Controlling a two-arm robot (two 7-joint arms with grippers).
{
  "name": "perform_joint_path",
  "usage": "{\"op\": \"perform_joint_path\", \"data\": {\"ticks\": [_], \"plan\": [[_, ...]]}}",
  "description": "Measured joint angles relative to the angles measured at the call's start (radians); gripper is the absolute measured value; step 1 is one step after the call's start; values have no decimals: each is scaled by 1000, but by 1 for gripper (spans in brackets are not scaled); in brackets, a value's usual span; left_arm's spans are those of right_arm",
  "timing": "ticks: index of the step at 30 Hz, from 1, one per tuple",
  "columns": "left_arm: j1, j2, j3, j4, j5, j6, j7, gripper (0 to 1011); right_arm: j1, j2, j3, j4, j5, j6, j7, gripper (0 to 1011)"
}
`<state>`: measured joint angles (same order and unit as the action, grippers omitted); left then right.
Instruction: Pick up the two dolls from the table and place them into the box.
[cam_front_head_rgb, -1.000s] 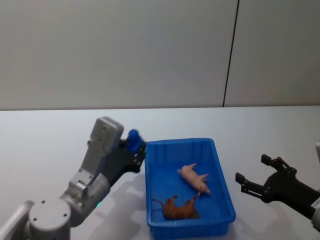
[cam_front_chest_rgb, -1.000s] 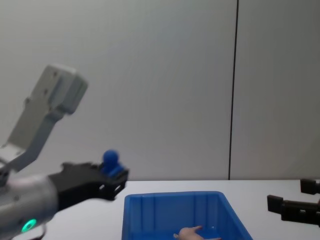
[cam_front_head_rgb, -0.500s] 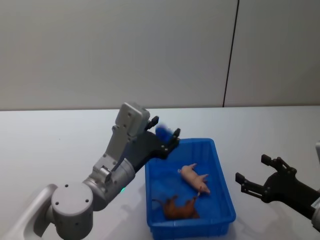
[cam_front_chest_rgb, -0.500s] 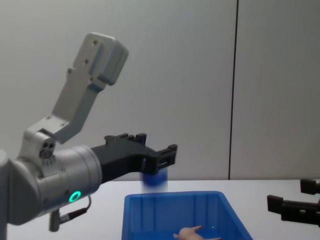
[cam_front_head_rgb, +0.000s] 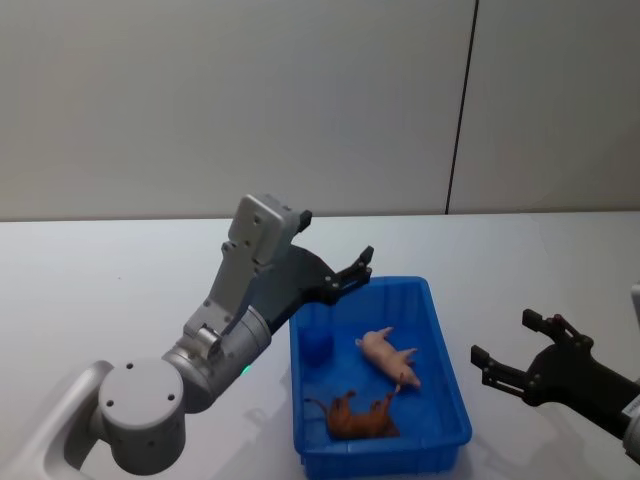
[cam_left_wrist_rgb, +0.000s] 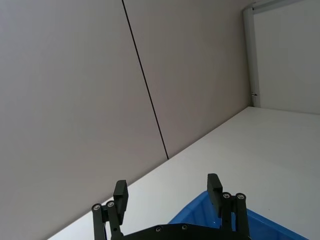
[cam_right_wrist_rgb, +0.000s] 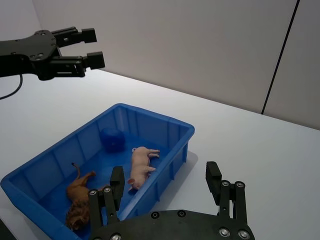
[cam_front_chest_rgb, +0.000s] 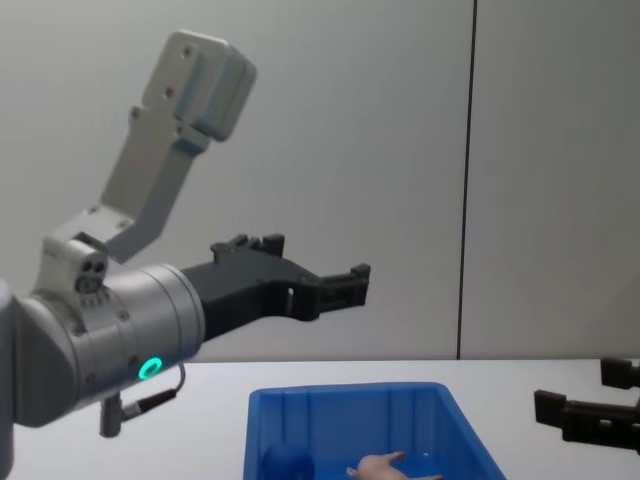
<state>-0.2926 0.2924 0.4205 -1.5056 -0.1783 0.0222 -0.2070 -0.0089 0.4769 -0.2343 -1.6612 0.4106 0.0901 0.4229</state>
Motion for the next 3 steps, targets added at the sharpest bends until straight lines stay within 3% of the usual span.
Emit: {"op": "perform_joint_path", "data": {"ticks": [3], "plan": [[6,8,-6,-13,0,-12,7,1001,0,0,0,0,0,0,0,1001]]}}
